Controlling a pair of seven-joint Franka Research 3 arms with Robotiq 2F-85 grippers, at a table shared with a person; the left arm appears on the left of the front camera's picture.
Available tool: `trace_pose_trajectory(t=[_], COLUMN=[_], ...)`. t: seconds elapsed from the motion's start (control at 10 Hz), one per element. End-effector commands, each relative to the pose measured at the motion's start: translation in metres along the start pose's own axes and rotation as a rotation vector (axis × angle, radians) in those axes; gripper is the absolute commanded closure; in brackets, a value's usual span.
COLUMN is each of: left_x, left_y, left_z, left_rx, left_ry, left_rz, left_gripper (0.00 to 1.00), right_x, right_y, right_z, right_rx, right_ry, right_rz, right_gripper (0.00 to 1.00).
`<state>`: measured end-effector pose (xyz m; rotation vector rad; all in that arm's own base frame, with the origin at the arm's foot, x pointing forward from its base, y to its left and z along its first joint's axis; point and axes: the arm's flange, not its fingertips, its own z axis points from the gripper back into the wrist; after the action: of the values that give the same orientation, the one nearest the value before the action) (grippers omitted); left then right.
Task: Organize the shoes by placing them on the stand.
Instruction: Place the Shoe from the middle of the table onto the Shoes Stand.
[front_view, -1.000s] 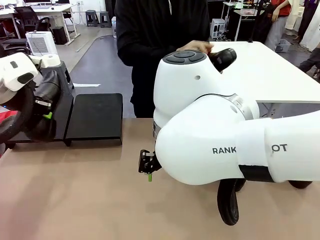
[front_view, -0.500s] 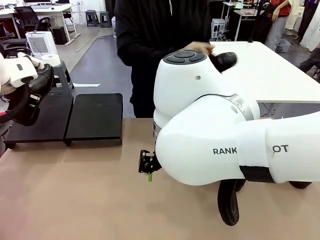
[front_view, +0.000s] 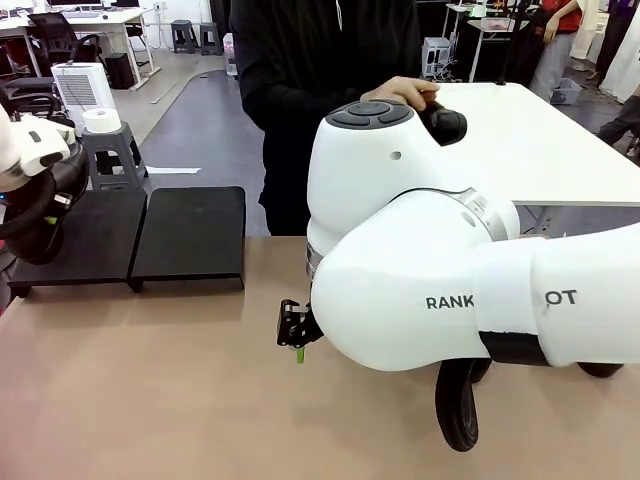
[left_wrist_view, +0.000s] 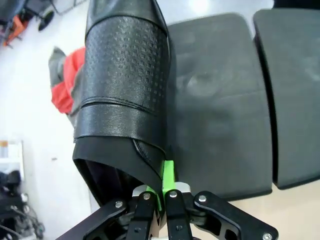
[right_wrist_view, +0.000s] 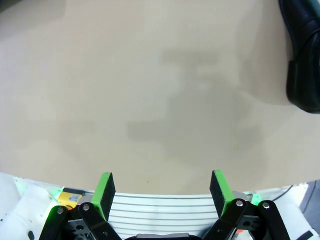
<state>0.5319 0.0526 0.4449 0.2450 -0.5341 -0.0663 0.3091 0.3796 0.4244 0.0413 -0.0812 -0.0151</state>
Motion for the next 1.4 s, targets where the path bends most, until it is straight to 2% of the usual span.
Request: trace_pose_trajectory(t=[0.0,0.3,0.8,1.0,1.1,1.3], left_x=[-0.005,-0.009,-0.003,-0.003,-0.003,-0.002], left_y=[-0.004,-0.003,-0.017,-0.02,-0.021,-0.019], left_z=[-0.003,-0.014,-0.016,-0.021,-0.02,-0.015], left_rx=[0.044,0.053,0.043,0.052,0.049,0.044], left_ry=[0.013,-0.011,-0.043,-0.024,-0.012,-0.013], left_rz=[0.061,0.114,0.066,0.063,0.079,0.084], left_gripper=[1.0,1.0,1.0,1.0,0.9,0.52], right_x=[-0.003,-0.003,-0.003,-0.003,-0.003,-0.003], right_y=[-0.003,-0.003,-0.003,-0.003,-0.003,-0.003], right_z=[0.0,0.0,0.0,0.0,0.0,0.0], right_rx=[0.018,0.018,0.018,0.018,0.018,0.018], right_ry=[-0.001,-0.001,-0.001,-0.001,-0.001,-0.001], right_rz=[0.0,0.0,0.0,0.0,0.0,0.0], right_gripper=[0.0,0.0,0.0,0.0,0.0,0.0])
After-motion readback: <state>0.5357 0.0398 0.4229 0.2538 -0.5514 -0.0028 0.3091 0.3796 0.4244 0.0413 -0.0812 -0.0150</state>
